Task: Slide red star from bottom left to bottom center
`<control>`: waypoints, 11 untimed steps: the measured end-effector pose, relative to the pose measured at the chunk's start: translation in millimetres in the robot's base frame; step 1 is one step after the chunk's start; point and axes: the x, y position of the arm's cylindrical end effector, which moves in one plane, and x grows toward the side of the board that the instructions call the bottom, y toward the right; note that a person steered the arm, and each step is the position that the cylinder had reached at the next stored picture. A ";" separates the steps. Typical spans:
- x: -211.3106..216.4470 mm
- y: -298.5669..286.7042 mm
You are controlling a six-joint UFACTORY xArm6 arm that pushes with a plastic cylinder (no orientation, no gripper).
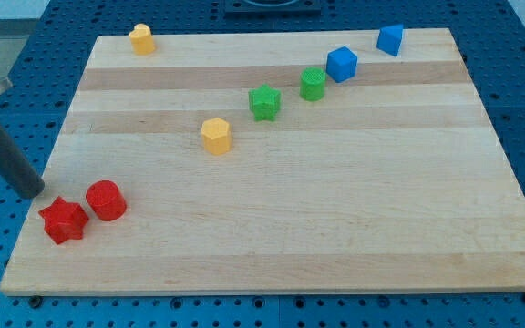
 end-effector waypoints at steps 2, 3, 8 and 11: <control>53.2 29.1; 52.5 89.7; 12.3 132.9; -27.4 166.4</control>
